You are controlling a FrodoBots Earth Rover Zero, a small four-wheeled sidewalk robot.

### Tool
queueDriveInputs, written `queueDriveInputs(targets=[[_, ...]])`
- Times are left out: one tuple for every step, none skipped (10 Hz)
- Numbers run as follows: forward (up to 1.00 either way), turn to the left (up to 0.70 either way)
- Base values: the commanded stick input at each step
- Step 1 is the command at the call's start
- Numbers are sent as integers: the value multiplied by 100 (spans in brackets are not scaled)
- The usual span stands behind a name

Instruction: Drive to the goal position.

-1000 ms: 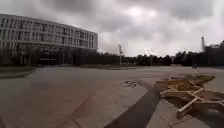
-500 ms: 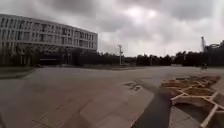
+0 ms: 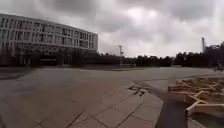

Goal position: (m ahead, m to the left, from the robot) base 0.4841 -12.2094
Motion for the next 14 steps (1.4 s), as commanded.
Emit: queueDriveInputs(targets=[[70,0],[70,0],[70,0],[70,0],[70,0],[70,0],[70,0],[70,0],[70,0],[70,0],[70,0],[70,0],[70,0],[70,0]])
